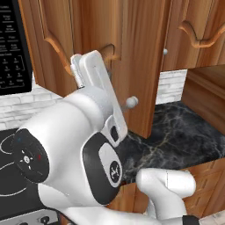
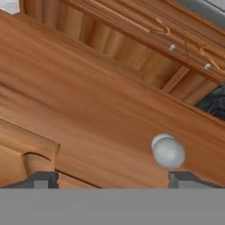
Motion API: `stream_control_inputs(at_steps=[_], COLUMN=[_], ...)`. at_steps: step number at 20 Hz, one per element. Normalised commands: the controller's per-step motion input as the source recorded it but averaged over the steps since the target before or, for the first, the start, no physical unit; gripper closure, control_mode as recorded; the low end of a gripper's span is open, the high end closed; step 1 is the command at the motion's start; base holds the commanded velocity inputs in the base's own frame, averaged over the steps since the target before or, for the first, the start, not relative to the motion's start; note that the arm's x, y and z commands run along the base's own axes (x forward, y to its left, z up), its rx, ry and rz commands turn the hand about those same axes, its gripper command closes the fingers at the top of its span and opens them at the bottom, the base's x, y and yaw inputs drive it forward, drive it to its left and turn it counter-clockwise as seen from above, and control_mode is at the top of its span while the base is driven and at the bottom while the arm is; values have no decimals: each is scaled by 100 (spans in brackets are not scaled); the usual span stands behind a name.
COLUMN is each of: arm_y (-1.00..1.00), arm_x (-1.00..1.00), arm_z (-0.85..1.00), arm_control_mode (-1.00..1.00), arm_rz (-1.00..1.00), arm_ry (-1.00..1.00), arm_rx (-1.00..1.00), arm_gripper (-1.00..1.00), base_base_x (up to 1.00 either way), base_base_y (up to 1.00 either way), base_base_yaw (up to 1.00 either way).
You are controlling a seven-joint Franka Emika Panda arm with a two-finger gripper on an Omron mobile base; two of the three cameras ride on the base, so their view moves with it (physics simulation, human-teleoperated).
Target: Open the cabinet and move the ladle to the pot. Then close the cabinet.
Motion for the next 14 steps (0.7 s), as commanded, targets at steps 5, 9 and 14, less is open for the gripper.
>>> stream_control_inputs(at_steps=[5,9,14], arm_y=[0,0,-14], arm_x=[81,89,79], arm_z=[-22,-26,-6], arm_control_mode=[-100,-100,-100], arm_rz=[-18,-15,-7], arm_ry=[-3,0,0], arm_rx=[-8,-8,-7], arm_gripper=[-100,-100,-100], base_base_x=[0,0,0], base_base_y=[0,0,0], base_base_yaw=[0,0,0])
